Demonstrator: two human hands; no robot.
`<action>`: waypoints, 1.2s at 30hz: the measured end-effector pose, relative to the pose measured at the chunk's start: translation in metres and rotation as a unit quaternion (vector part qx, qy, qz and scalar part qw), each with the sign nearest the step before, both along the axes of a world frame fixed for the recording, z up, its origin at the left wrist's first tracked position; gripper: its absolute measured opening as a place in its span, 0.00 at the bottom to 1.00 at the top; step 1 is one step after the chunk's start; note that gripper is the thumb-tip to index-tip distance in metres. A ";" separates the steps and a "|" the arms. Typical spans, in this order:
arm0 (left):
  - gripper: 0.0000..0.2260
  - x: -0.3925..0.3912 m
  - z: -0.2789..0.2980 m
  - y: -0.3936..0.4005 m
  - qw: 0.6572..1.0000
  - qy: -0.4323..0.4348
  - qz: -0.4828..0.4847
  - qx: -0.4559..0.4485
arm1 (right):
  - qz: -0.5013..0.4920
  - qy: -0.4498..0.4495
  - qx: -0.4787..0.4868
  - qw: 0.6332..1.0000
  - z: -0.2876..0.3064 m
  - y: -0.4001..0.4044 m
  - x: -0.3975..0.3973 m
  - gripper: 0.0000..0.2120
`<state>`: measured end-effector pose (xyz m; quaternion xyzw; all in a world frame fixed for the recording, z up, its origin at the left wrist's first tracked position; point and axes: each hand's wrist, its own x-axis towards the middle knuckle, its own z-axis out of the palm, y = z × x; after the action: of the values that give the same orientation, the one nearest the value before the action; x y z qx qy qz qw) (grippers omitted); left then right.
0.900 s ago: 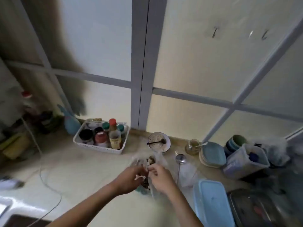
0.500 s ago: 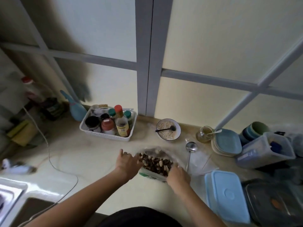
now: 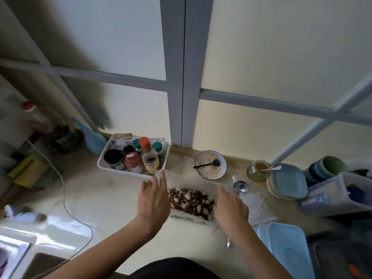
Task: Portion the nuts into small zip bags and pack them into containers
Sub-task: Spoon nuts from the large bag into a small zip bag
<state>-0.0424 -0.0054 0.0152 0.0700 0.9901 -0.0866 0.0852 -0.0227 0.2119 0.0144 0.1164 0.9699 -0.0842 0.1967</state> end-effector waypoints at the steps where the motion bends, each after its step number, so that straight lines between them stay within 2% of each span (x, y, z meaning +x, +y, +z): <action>1: 0.35 0.001 -0.005 0.004 1.000 0.009 -0.013 0.019 | -0.018 0.037 -0.057 0.998 -0.012 0.005 -0.002 0.11; 2: 0.29 0.007 -0.012 0.005 0.998 0.032 -0.022 0.044 | -0.038 0.096 -0.134 0.986 -0.023 0.007 -0.001 0.05; 4: 0.16 0.015 -0.020 0.010 0.991 0.087 -0.045 0.089 | -0.131 0.256 -0.242 0.927 -0.042 0.014 0.001 0.06; 5: 0.14 0.017 -0.019 0.016 0.986 0.105 -0.060 0.112 | -0.204 0.313 -0.253 0.892 -0.051 0.021 0.003 0.07; 6: 0.13 0.020 -0.019 0.022 0.981 0.116 -0.076 0.137 | -0.269 0.332 -0.244 0.871 -0.060 0.027 0.007 0.08; 7: 0.13 0.023 -0.020 0.028 0.976 0.112 -0.101 0.159 | -0.311 0.313 -0.228 0.868 -0.070 0.030 0.011 0.08; 10: 0.09 0.026 -0.037 0.042 0.959 0.031 -0.222 0.171 | -0.296 0.121 -0.127 0.939 -0.114 0.036 0.026 0.07; 11: 0.08 0.026 -0.045 0.043 0.958 -0.007 -0.234 0.163 | -0.278 0.053 -0.091 0.955 -0.124 0.036 0.032 0.11; 13: 0.13 0.027 -0.057 0.043 0.973 -0.065 -0.175 0.137 | -0.255 -0.003 -0.050 0.966 -0.140 0.035 0.042 0.15; 17: 0.27 0.027 -0.057 0.031 0.992 -0.116 -0.042 0.031 | -0.298 0.024 -0.064 0.952 -0.154 0.034 0.051 0.08; 21: 0.38 0.033 -0.067 0.008 0.986 -0.107 0.007 0.126 | -0.348 0.041 -0.170 0.921 -0.128 0.030 0.049 0.02; 22: 0.39 0.034 -0.068 0.003 0.983 -0.110 0.007 0.149 | -0.356 0.067 -0.196 0.911 -0.117 0.028 0.047 0.05; 25: 0.36 0.036 -0.069 -0.004 0.964 -0.122 -0.003 0.237 | -0.376 0.146 -0.268 0.875 -0.071 0.011 0.050 0.13; 28: 0.27 0.037 -0.068 -0.006 0.945 -0.131 -0.029 0.300 | -0.328 0.206 -0.332 0.860 -0.027 -0.021 0.069 0.14; 32: 0.24 0.042 -0.067 -0.008 0.924 -0.142 -0.029 0.354 | -0.259 0.136 -0.432 0.853 -0.014 -0.065 0.093 0.12; 34: 0.26 0.045 -0.069 -0.014 0.914 -0.139 -0.004 0.382 | -0.272 0.098 -0.410 0.865 -0.035 -0.078 0.100 0.12; 36: 0.32 0.046 -0.073 -0.021 0.907 -0.148 0.014 0.394 | -0.300 0.066 -0.366 0.878 -0.059 -0.083 0.104 0.11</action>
<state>0.0039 -0.0259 -0.0577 0.0956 0.9204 0.3235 0.1975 0.0810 0.1291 -0.0443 0.3157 0.7993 -0.4957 0.1256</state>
